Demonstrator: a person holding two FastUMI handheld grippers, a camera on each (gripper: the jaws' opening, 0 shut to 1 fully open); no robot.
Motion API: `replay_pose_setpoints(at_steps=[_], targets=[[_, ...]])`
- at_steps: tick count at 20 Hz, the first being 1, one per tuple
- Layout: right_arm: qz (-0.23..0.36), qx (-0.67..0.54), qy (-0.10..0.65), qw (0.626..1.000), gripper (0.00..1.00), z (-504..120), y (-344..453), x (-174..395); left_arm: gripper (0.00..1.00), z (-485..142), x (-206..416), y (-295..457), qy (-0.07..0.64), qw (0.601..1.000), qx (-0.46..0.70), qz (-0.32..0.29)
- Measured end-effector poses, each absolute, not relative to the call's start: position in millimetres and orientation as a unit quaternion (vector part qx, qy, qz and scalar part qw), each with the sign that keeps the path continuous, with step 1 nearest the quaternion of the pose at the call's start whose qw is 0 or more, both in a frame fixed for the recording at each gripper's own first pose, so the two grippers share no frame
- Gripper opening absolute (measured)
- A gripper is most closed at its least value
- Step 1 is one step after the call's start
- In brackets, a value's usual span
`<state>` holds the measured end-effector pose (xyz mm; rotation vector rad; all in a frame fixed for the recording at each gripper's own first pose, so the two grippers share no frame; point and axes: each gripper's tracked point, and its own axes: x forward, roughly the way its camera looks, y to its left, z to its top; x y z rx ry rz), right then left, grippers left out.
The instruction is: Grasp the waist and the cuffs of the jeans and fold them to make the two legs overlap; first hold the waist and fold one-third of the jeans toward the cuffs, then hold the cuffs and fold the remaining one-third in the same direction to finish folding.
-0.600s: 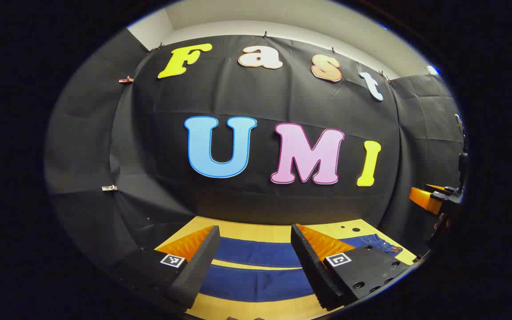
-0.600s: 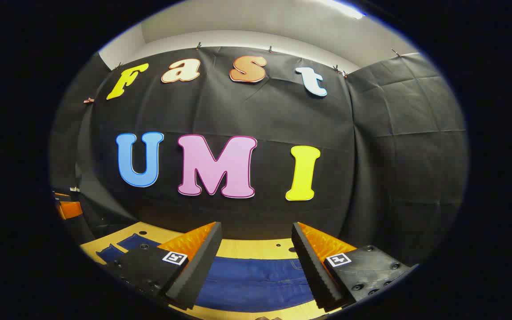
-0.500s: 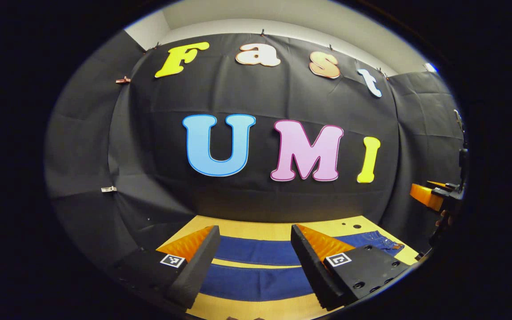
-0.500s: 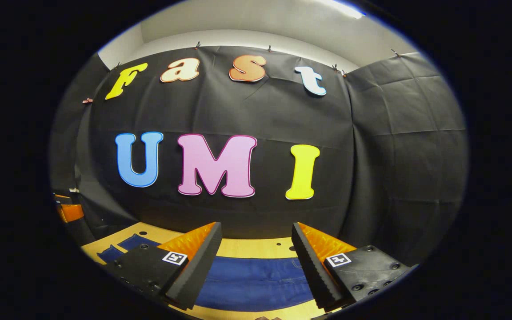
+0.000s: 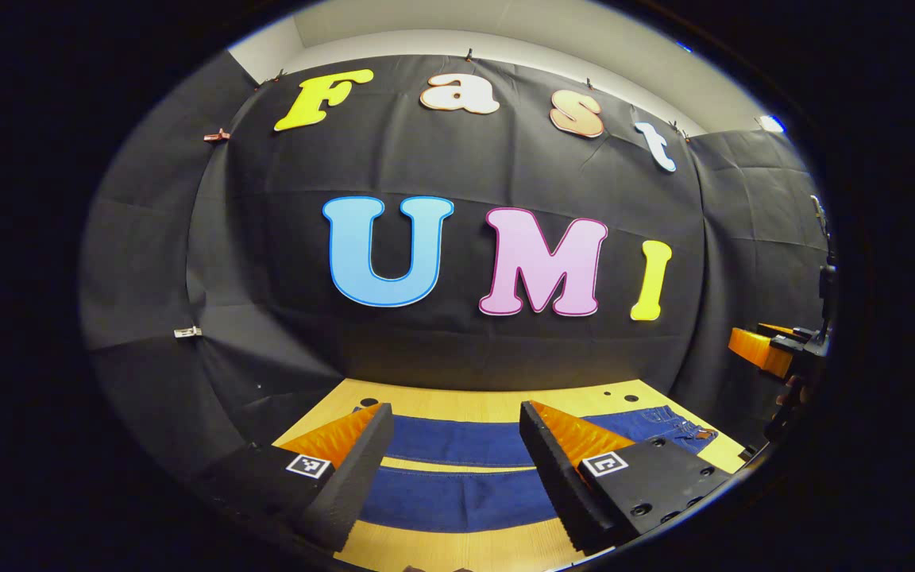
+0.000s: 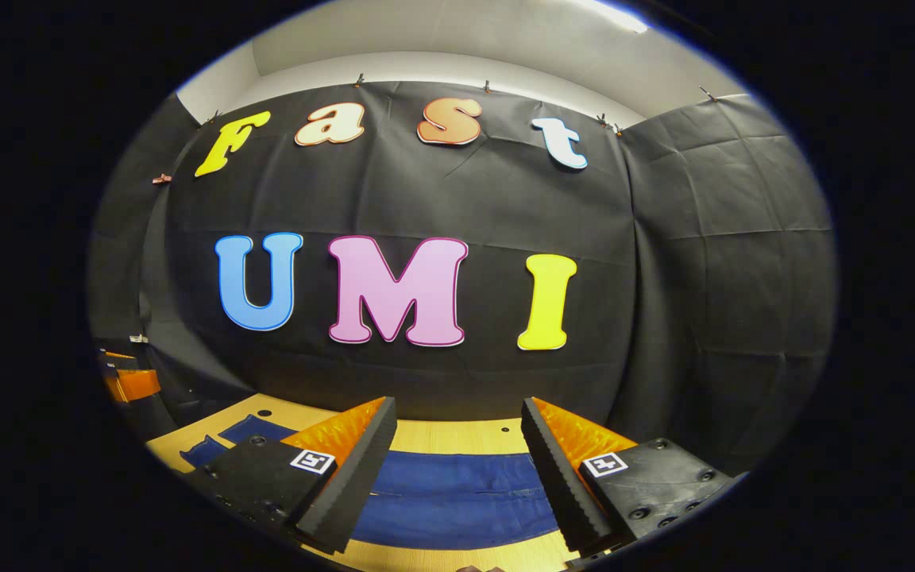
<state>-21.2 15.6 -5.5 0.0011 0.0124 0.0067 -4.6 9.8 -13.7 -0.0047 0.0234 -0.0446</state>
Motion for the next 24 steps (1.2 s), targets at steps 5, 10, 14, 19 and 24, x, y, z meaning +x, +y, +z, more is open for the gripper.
replay_pose_setpoints(at_steps=[5,10,14,19,24], targets=[[0.002,-0.005,0.004,1.000,0.97,-7,20,-26,0.99,-12,-2,18,0.002,1.000,-0.009,-0.021],[0.004,-0.011,0.002,1.000,0.97,-7,29,-31,0.99,-27,7,48,0.018,1.000,0.000,-0.012],[0.004,-0.017,0.010,1.000,0.97,-12,32,-32,0.99,-47,16,89,0.037,0.997,0.062,-0.004],[0.003,-0.030,0.020,0.999,0.97,-17,36,-31,0.98,-89,26,136,0.076,0.970,0.230,-0.039],[0.006,-0.038,0.032,0.999,0.97,-32,40,-34,0.98,-175,34,194,0.165,0.895,0.403,-0.098]])
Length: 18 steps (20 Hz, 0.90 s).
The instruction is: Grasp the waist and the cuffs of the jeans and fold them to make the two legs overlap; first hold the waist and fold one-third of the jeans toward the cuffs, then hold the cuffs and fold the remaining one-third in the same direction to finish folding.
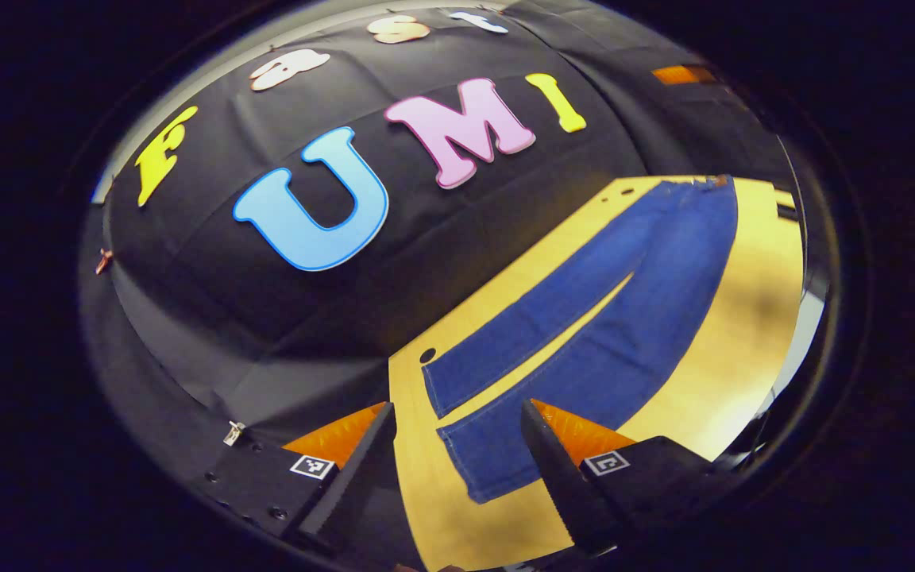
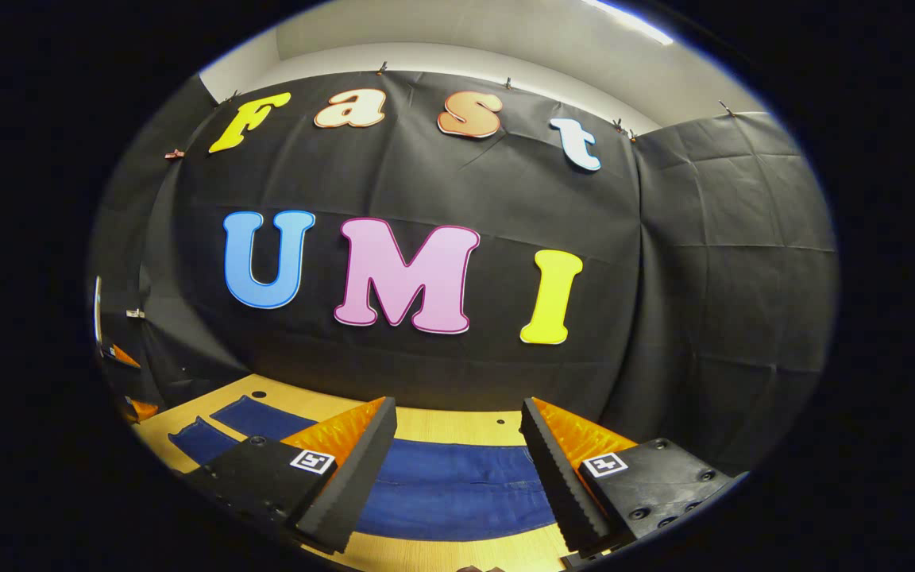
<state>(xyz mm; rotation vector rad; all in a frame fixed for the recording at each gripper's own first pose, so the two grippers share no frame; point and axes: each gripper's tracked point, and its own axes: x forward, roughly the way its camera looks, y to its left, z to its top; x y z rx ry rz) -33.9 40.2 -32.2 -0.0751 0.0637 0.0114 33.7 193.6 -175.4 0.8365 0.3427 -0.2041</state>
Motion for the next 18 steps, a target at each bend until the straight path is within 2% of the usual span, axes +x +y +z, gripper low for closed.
replay_pose_setpoints(at_steps=[4,7,11,16,17,18], targets=[[0.000,-0.055,0.059,0.997,0.97,-55,35,-37,0.99,-244,30,233,0.228,0.807,0.521,-0.158],[-0.013,-0.072,0.064,0.995,0.97,-68,23,-39,0.98,-281,28,256,0.275,0.762,0.555,-0.188],[-0.031,-0.086,0.079,0.993,0.97,-88,6,-40,0.99,-313,53,282,0.302,0.724,0.585,-0.206],[-0.054,-0.106,0.101,0.988,0.97,-117,-21,-49,0.98,-342,76,278,0.298,0.683,0.627,-0.229],[-0.056,-0.110,0.106,0.987,0.97,-124,-26,-51,0.96,-345,86,275,0.283,0.679,0.638,-0.227],[-0.059,-0.115,0.111,0.985,0.97,-132,-32,-52,0.89,-347,93,273,0.280,0.679,0.639,-0.228]])
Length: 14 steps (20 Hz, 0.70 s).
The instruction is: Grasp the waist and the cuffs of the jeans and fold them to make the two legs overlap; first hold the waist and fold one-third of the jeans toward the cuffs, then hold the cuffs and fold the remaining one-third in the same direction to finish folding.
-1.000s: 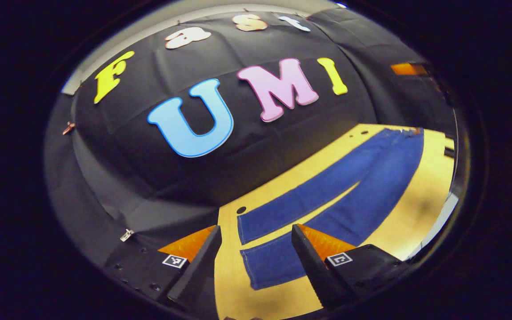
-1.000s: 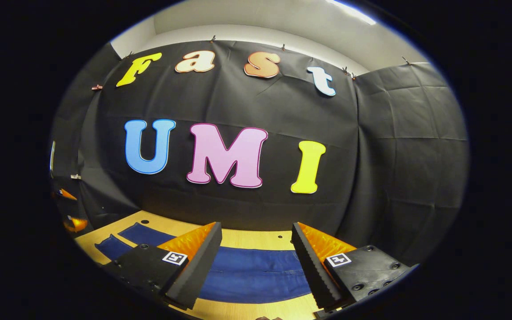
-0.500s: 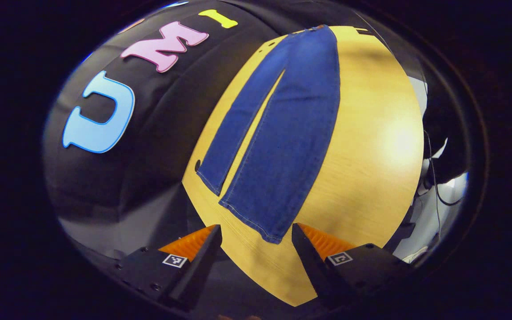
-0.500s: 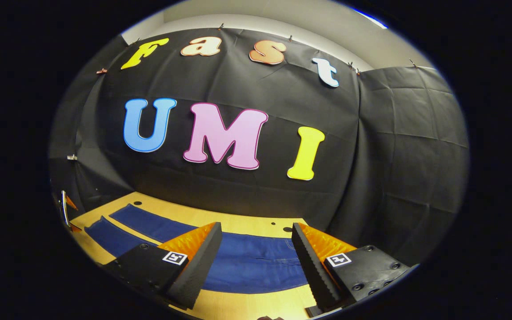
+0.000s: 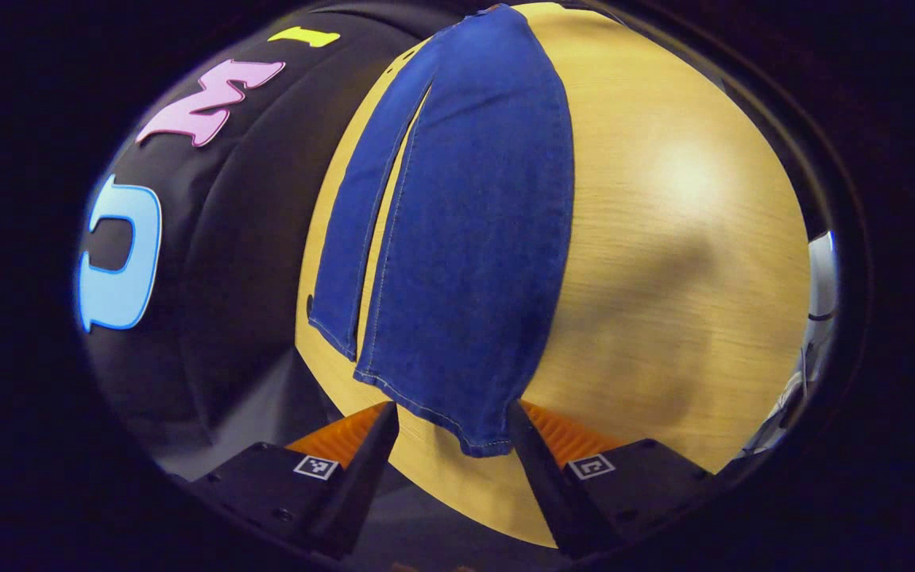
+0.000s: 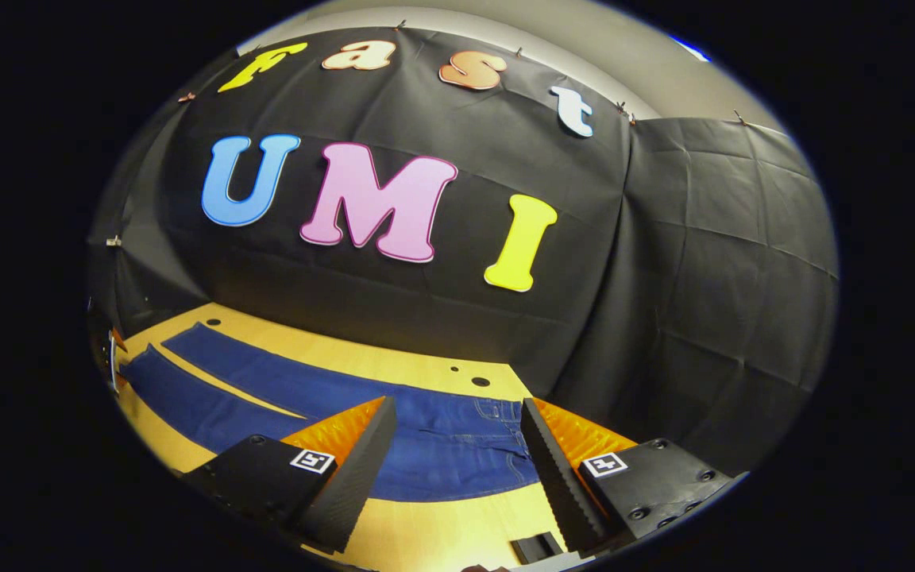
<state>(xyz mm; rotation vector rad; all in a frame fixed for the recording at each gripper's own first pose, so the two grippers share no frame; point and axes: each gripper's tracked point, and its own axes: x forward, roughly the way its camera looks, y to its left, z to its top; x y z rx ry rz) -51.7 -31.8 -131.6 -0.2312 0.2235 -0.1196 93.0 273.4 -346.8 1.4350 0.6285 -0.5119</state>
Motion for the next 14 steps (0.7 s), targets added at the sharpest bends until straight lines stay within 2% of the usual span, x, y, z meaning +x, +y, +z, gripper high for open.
replay_pose_setpoints(at_steps=[1,3,9,10,12,14], targets=[[-0.062,-0.122,0.116,0.984,0.97,-140,-38,-52,0.88,-349,96,276,0.285,0.684,0.631,-0.230],[-0.065,-0.135,0.125,0.981,0.97,-160,-49,-50,0.79,-353,100,279,0.301,0.694,0.613,-0.230],[-0.073,-0.170,0.132,0.974,0.98,-203,-90,-21,0.42,-362,94,282,0.363,0.712,0.556,-0.229],[-0.074,-0.176,0.132,0.973,0.97,-206,-96,-16,0.30,-364,93,281,0.370,0.710,0.553,-0.232],[-0.078,-0.191,0.127,0.970,0.98,-209,-110,-9,0.18,-366,98,280,0.377,0.705,0.554,-0.231],[-0.083,-0.203,0.120,0.968,0.98,-206,-124,-3,0.10,-366,103,277,0.377,0.707,0.554,-0.229]])
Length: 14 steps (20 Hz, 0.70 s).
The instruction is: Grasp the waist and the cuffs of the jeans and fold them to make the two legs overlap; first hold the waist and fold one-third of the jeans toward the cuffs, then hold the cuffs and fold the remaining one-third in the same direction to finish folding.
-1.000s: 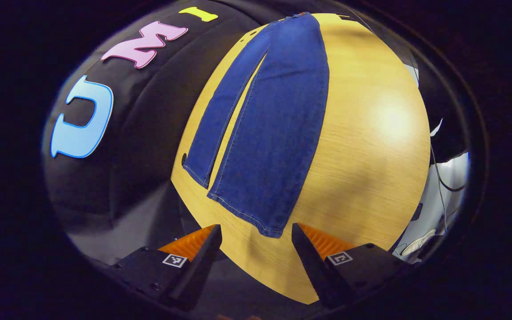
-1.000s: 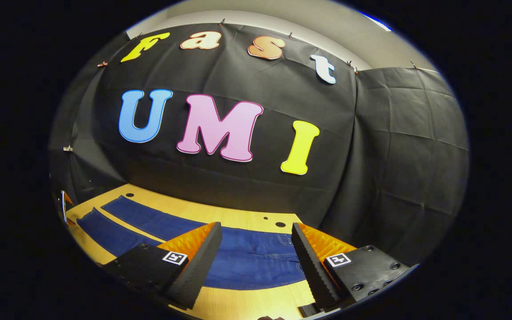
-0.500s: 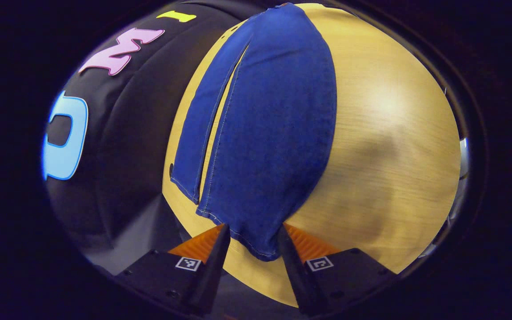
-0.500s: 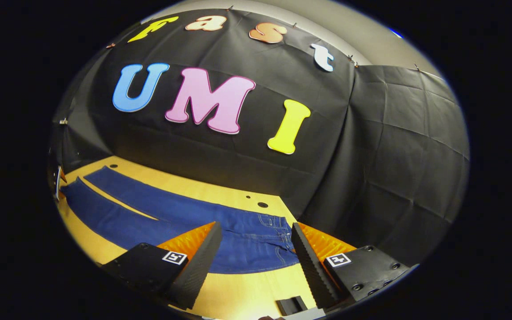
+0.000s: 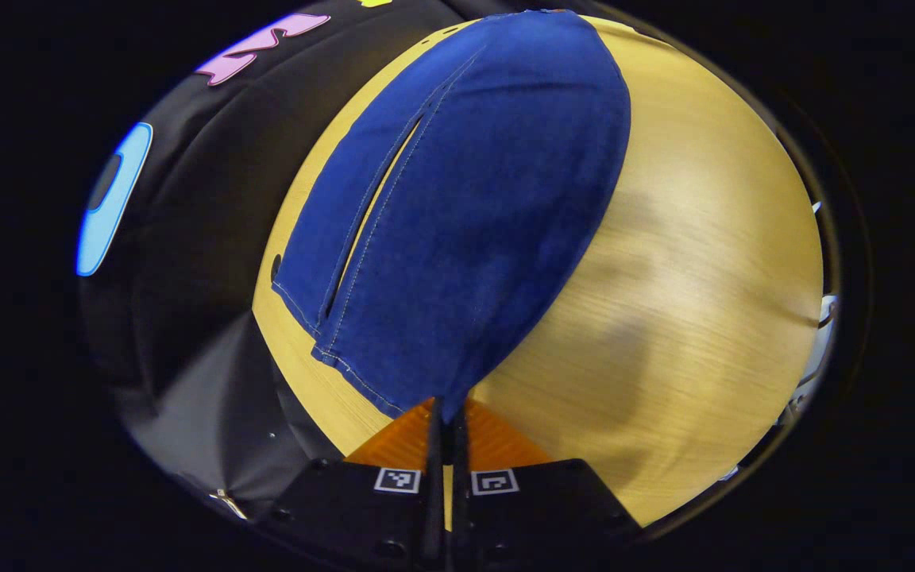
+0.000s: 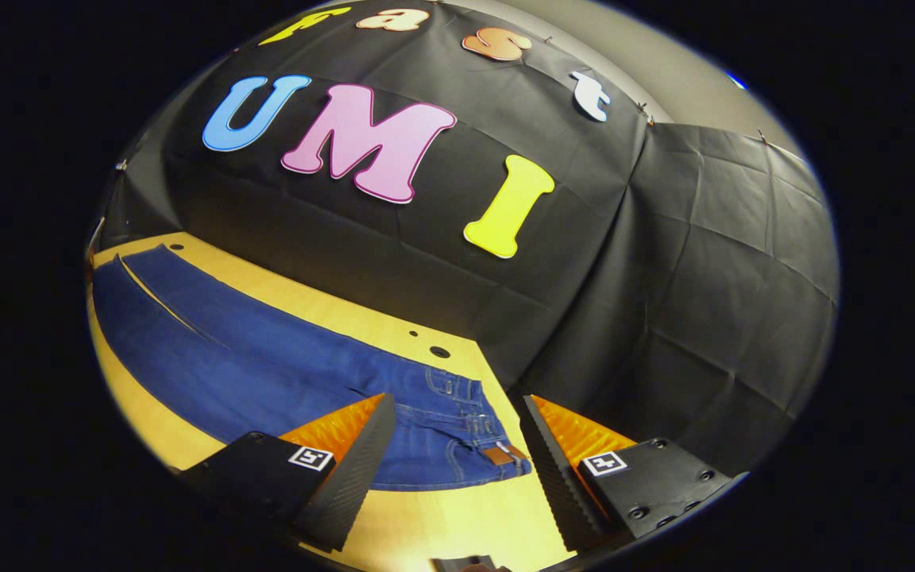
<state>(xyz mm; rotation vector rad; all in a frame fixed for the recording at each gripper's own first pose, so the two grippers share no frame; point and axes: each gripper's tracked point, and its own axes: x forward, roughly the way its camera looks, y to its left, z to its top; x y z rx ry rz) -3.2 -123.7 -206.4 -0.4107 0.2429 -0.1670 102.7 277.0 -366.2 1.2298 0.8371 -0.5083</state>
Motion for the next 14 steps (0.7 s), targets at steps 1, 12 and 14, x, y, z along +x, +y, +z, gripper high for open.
replay_pose_setpoints(at_steps=[1,12,14], targets=[[-0.085,-0.206,0.119,0.968,0.97,-207,-131,-1,0.08,-366,102,280,0.378,0.705,0.554,-0.229],[0.046,-0.440,0.147,0.885,0.97,-213,-198,39,0.06,-366,102,279,0.391,0.700,0.543,-0.249],[0.103,-0.494,0.173,0.846,0.97,-236,-203,31,0.06,-367,101,280,0.389,0.704,0.540,-0.248]])
